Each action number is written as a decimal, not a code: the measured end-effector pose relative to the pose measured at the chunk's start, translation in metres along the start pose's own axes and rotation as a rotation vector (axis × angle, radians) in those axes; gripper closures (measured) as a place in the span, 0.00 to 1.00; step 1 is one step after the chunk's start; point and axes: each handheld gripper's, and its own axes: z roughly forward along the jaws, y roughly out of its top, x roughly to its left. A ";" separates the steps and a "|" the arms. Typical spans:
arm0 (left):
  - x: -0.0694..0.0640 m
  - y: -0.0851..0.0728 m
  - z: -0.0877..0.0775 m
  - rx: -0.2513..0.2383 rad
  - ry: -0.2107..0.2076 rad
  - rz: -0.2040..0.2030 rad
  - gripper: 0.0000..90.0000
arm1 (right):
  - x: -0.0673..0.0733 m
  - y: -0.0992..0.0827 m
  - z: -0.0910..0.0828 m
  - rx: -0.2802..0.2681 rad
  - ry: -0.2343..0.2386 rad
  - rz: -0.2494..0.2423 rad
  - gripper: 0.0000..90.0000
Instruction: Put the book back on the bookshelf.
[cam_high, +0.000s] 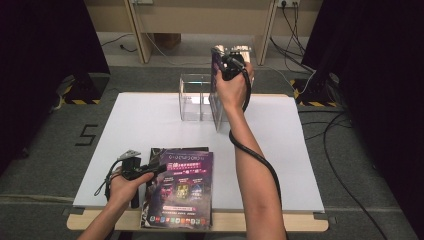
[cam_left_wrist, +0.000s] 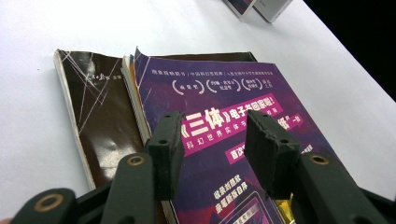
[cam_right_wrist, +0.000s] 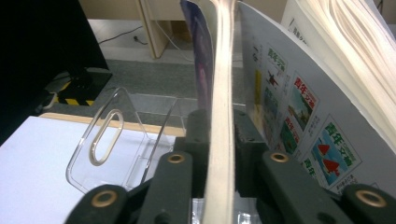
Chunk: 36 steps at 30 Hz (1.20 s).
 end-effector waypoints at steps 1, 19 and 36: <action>0.000 0.000 0.000 0.000 0.000 0.000 0.62 | 0.000 0.000 0.000 -0.001 -0.004 -0.001 0.92; 0.002 -0.001 0.001 0.003 0.005 0.004 0.63 | 0.001 -0.008 0.002 -0.101 -0.027 0.017 0.92; 0.002 -0.001 0.001 0.003 0.002 0.013 0.63 | 0.001 -0.008 0.006 -0.097 -0.060 0.009 0.92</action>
